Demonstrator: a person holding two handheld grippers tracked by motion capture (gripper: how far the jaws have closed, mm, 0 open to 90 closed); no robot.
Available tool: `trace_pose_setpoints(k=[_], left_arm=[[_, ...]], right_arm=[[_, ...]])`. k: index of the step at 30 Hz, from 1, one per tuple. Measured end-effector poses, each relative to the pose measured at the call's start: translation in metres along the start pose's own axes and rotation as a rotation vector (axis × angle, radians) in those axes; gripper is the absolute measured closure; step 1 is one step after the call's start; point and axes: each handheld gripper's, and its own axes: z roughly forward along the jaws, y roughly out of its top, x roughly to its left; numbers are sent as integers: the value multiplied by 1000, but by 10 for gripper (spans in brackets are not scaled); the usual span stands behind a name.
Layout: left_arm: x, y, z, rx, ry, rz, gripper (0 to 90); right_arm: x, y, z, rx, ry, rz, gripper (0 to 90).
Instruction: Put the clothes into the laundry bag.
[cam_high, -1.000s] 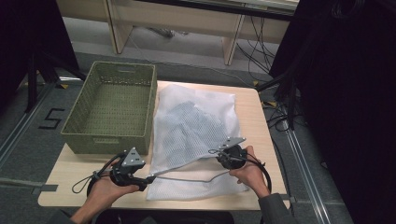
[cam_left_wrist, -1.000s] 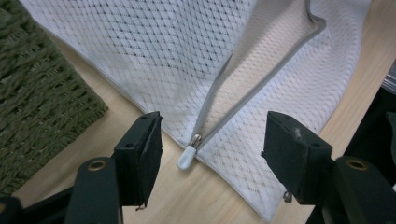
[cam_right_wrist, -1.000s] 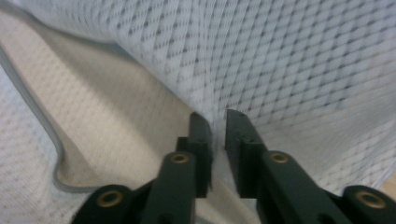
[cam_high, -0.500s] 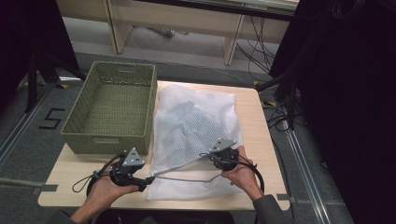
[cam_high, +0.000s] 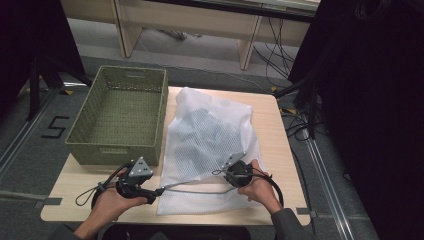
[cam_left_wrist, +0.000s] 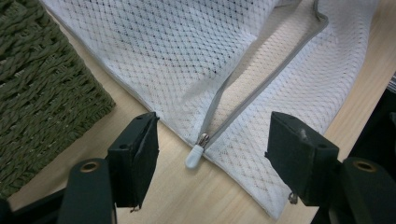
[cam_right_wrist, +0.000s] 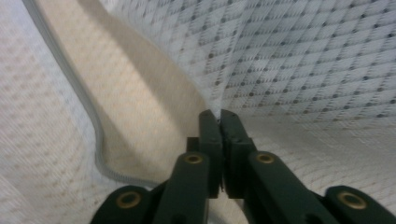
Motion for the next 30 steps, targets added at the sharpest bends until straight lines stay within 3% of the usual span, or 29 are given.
trace_pose_setpoints(k=[1, 3, 5, 7, 10, 12, 13, 14, 17, 18, 20, 26, 27, 28, 30], left_arm=[[2, 0, -1, -1, -2, -3, 331], [4, -1, -2, -5, 3, -6, 330], [4, -2, -4, -8, 7, -16, 328], [5, -3, -6, -9, 8, -19, 328], [5, -4, -8, -16, 11, -25, 324], [7, -5, -9, -15, 10, -26, 324], [7, -5, -10, -21, 17, -24, 322], [8, -5, -11, -17, 16, -19, 323], [9, -6, -11, -20, 15, -26, 321], [9, -7, -12, -22, 16, -32, 321], [9, -7, -13, -22, 17, -20, 319], [10, -9, -17, -41, 13, -24, 306], [10, -10, -18, -44, 20, -29, 301], [10, -10, -19, -50, 14, -31, 297], [11, -10, -20, -62, 13, -24, 294]], right_arm=[[0, 0, -10, -54, -11, 32, 802], [0, -1, -13, -74, -12, 30, 775], [0, -6, -23, -129, -12, 99, 657], [-1, -8, -24, -148, -29, 105, 618], [-5, -13, -34, -225, -33, 170, 520], [-7, -14, -34, -246, -39, 175, 506], [-6, -15, -35, -264, -48, 206, 489], [-8, -16, -39, -245, -38, 206, 480], [-8, -19, -41, -289, -31, 252, 451], [-8, -20, -43, -280, -24, 262, 441], [-9, -23, -44, -316, -22, 270, 413], [-8, -27, -49, -335, -15, 310, 361], [-5, -27, -50, -347, -6, 352, 354], [-7, -29, -51, -359, -7, 335, 347], [-5, -31, -53, -362, 12, 372, 339]])
